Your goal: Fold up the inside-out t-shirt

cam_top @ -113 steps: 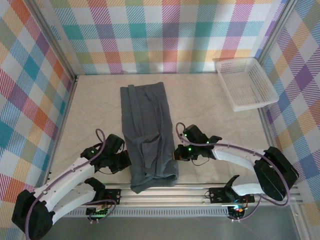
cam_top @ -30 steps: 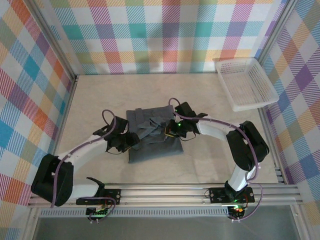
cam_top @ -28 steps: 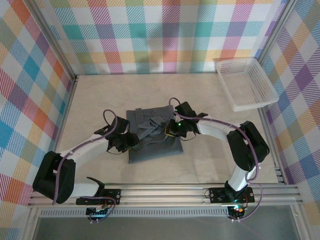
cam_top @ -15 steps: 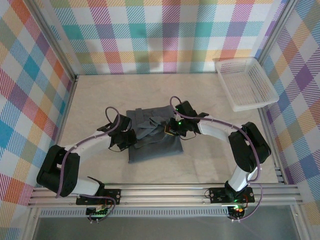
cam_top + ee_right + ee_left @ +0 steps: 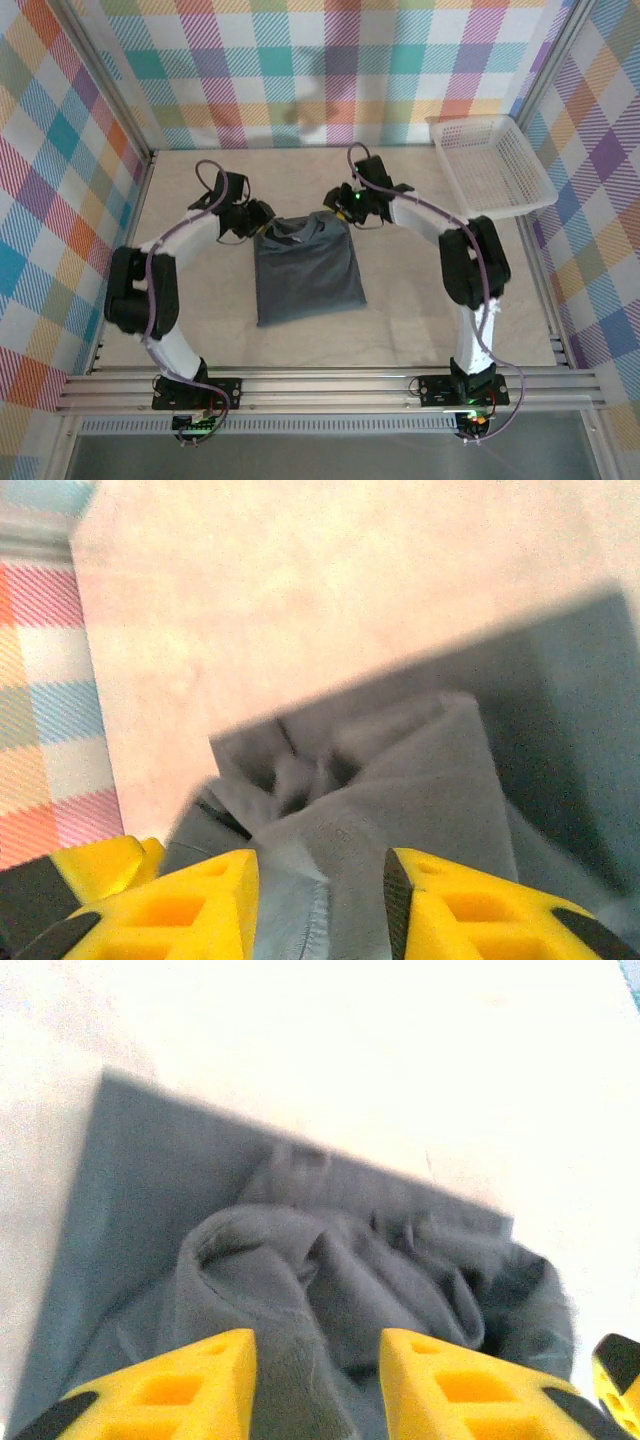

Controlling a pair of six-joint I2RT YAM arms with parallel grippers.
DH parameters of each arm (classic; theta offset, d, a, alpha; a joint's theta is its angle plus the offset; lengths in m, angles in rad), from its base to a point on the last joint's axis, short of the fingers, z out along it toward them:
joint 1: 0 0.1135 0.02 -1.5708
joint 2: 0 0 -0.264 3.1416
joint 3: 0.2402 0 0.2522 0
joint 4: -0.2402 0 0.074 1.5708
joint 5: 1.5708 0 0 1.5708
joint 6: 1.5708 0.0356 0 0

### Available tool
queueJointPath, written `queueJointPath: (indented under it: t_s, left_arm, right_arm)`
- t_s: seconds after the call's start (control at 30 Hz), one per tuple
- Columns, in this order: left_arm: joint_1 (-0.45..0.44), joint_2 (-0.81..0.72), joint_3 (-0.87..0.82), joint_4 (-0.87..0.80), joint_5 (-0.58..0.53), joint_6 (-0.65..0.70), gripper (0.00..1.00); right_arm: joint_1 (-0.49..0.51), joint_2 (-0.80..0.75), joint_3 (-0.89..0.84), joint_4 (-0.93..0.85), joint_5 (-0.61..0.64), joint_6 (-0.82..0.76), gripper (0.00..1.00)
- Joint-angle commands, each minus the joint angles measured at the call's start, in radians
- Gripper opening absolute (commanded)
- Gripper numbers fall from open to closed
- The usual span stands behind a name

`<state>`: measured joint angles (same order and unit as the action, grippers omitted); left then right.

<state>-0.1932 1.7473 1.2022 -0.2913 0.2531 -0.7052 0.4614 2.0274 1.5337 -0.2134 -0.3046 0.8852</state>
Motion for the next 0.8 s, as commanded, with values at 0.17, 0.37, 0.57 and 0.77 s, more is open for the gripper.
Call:
queueJointPath:
  t_s: [0.17,0.37,0.57,0.77]
  left_arm:
    - [0.123,0.081,0.143,-0.046,0.044,0.108,0.75]
    - [0.101,-0.047,-0.003,-0.094,0.021,0.283,0.88]
    - [0.042,-0.145,-0.128,-0.083,-0.018,0.336,0.93]
    - [0.014,-0.129,-0.139,-0.102,-0.062,0.391,0.95]
  right_arm:
    - [-0.066,0.021,0.119,-0.156,0.059,-0.324,0.51]
    - [-0.047,-0.079,-0.142,-0.053,0.095,-0.631,0.66]
    - [-0.003,-0.004,-0.087,-0.066,0.085,-0.751,0.86]
    - [-0.001,0.198,0.167,-0.207,0.24,-0.655,0.8]
